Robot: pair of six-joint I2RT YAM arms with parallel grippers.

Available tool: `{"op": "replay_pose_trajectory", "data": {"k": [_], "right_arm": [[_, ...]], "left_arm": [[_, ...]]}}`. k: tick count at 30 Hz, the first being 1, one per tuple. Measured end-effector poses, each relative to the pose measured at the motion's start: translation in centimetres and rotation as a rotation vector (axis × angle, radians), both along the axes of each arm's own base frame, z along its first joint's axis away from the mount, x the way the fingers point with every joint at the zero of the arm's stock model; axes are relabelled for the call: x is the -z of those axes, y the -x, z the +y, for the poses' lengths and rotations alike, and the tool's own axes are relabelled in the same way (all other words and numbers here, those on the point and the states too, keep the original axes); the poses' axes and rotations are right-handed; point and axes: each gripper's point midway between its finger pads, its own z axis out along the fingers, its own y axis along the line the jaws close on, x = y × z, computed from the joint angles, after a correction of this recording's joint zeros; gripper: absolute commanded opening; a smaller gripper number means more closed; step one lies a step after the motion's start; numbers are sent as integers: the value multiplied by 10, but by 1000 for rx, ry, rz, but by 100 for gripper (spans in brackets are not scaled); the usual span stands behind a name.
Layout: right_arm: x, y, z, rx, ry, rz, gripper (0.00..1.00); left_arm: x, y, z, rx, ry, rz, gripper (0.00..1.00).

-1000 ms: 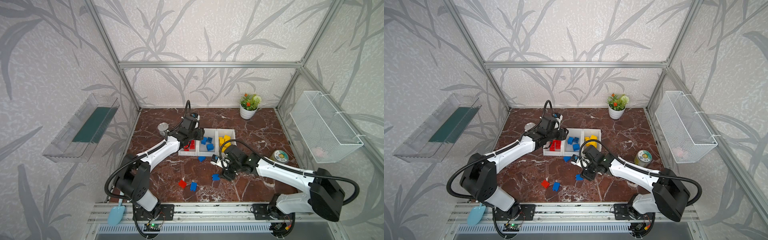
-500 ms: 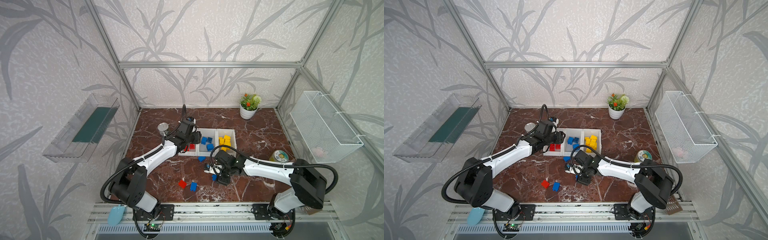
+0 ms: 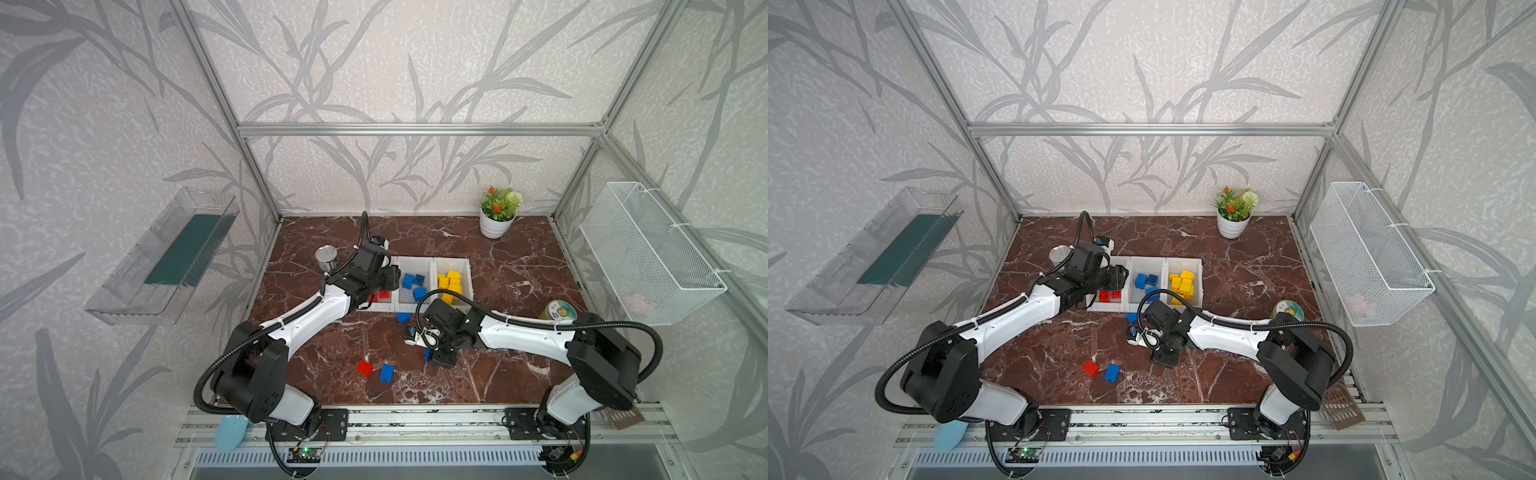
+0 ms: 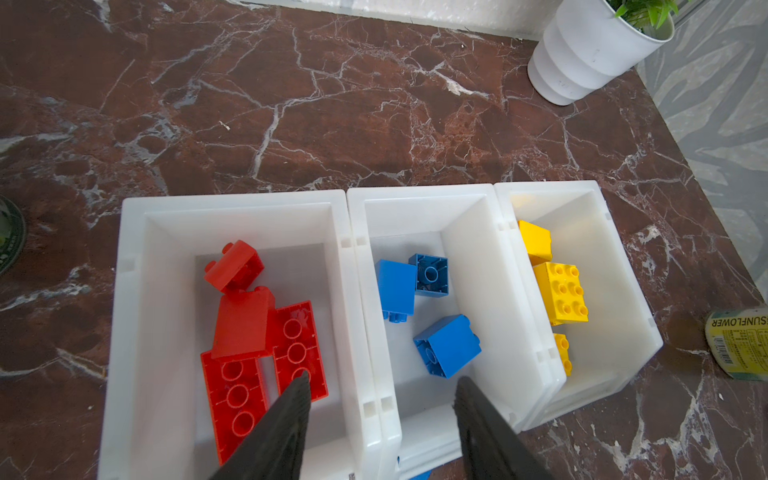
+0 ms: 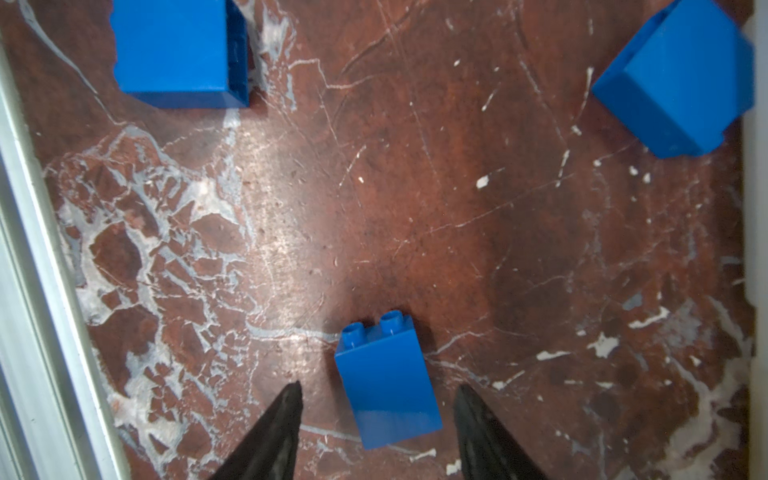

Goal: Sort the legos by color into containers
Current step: 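Grasp a blue brick on the table with the right gripper while the left withdraws, then carry the blue brick with the right gripper into the middle compartment and release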

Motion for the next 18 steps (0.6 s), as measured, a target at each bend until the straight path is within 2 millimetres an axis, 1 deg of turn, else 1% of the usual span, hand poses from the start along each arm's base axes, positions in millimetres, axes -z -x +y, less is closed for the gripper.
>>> {"op": "replay_pose_trajectory", "data": {"k": [6, 10, 13, 18], "right_arm": [[10, 4, -2, -12, 52, -6, 55], [13, 0, -3, -6, 87, -23, 46], [11, -4, -2, 1, 94, -37, 40], [9, -6, -1, 5, 96, -48, 36]], "left_arm": [[0, 0, 0, 0, 0, -1, 58], [0, 0, 0, 0, 0, -1, 58], [0, 0, 0, -1, 0, -1, 58], [2, 1, 1, -3, -4, 1, 58]]}}
